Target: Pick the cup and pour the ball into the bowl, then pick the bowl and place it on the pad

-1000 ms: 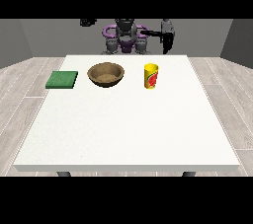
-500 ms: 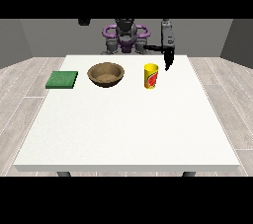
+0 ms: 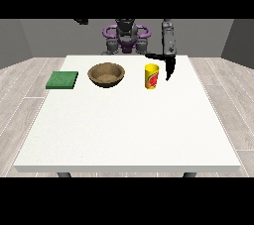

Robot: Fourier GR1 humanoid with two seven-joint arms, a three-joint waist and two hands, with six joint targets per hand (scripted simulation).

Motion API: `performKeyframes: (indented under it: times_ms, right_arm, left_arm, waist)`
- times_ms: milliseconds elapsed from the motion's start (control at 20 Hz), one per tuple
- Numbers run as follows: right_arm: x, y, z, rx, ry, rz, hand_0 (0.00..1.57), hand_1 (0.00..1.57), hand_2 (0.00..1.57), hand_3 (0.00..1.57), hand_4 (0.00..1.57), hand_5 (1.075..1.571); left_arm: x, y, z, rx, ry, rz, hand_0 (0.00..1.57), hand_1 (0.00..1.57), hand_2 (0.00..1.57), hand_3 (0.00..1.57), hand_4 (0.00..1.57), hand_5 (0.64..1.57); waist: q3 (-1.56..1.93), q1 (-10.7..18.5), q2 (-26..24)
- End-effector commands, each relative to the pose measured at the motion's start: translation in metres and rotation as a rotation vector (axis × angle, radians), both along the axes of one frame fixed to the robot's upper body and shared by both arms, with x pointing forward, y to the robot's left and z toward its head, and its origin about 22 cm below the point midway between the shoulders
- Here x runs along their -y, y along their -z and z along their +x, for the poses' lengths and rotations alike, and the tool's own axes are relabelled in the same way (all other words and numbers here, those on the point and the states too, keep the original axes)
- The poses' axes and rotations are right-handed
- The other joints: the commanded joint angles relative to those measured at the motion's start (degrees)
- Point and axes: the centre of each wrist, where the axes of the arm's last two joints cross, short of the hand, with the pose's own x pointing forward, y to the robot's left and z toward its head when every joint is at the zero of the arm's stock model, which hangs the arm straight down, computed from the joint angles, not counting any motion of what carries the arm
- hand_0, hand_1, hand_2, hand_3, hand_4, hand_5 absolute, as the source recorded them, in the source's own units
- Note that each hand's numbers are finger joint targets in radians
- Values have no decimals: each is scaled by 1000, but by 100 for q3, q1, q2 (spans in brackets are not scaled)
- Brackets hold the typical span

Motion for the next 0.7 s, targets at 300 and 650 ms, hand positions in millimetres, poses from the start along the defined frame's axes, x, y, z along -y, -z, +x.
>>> performKeyframes:
  times_ms: [300,650]
  right_arm:
    - [19,-28,-36,130,-53,-26,0,0,0,0,0,1567]
    - [51,-32,-32,144,-47,-15,0,0,0,0,0,1562]
  left_arm:
    - [-21,16,7,77,-94,-25,0,0,0,0,0,1430]
    - [-46,19,-5,145,-238,205,1320,1320,1571,1571,965,1530]
  waist:
    - [-5,-543,502]
    - [3,-736,742]
